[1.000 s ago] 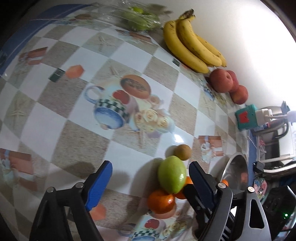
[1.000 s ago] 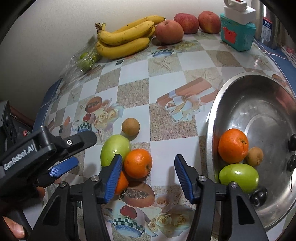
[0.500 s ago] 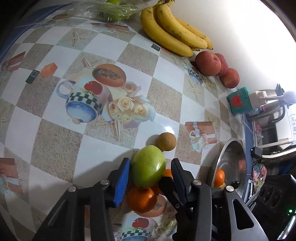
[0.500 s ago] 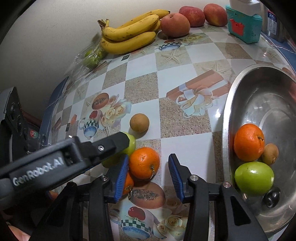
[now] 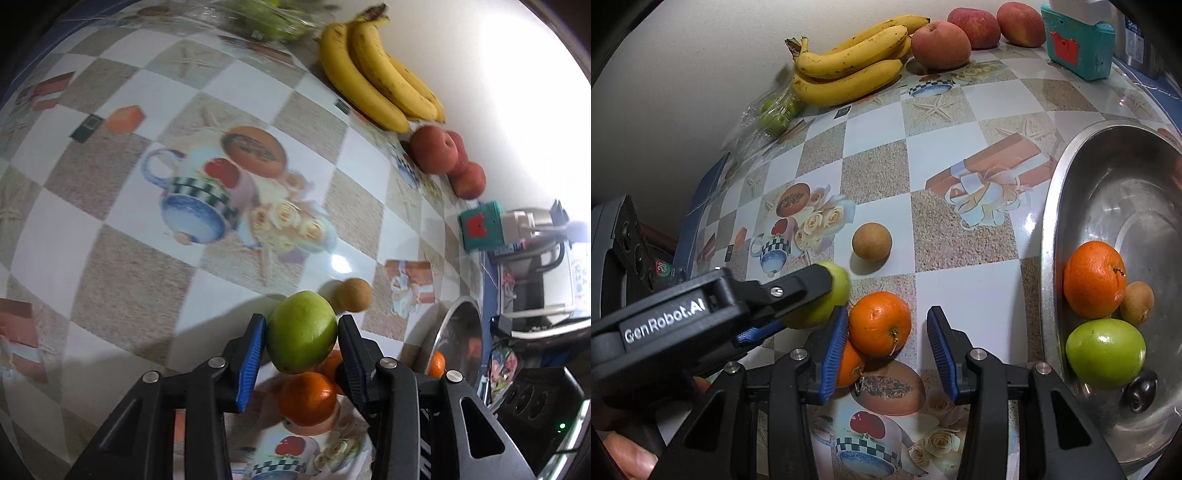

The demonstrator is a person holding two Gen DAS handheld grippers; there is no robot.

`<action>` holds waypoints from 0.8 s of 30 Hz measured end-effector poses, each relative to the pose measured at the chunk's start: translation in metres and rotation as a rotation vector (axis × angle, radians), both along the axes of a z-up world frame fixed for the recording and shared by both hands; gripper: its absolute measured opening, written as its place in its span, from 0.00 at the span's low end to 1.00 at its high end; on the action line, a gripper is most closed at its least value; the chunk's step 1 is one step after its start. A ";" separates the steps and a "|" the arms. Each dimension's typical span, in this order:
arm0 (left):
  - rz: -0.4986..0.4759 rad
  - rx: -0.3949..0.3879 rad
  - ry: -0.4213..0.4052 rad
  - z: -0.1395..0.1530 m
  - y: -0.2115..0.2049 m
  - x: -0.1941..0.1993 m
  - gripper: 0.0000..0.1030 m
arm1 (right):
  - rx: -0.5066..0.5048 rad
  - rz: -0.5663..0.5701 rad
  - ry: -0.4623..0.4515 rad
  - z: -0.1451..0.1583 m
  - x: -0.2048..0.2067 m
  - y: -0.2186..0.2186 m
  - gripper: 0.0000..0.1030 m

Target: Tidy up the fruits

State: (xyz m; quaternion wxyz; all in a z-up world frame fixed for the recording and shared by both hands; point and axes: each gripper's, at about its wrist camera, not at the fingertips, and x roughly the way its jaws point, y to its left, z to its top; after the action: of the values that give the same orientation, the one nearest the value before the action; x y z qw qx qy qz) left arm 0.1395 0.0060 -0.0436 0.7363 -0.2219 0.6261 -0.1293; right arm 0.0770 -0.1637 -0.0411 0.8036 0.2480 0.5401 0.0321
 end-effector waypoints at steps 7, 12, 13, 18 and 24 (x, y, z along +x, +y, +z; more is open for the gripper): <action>0.019 0.001 0.009 -0.001 0.010 0.000 0.42 | 0.025 -0.005 0.007 -0.004 0.002 0.001 0.45; -0.003 0.042 -0.013 0.002 0.003 0.001 0.42 | 0.030 -0.010 0.002 -0.004 0.002 0.001 0.41; -0.006 0.047 -0.015 0.002 0.002 0.001 0.42 | 0.039 -0.011 -0.002 -0.004 0.002 0.001 0.39; -0.006 0.042 -0.011 0.000 0.002 0.001 0.42 | 0.038 -0.011 -0.008 -0.002 0.001 0.001 0.36; 0.004 -0.035 0.040 -0.012 0.002 0.002 0.41 | 0.047 -0.025 -0.001 -0.001 -0.001 -0.006 0.36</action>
State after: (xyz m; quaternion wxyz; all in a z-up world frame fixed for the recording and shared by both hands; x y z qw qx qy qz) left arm 0.1410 0.0083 -0.0555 0.7201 -0.2385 0.6377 -0.1342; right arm 0.0755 -0.1697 -0.0419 0.7981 0.2734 0.5358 0.0349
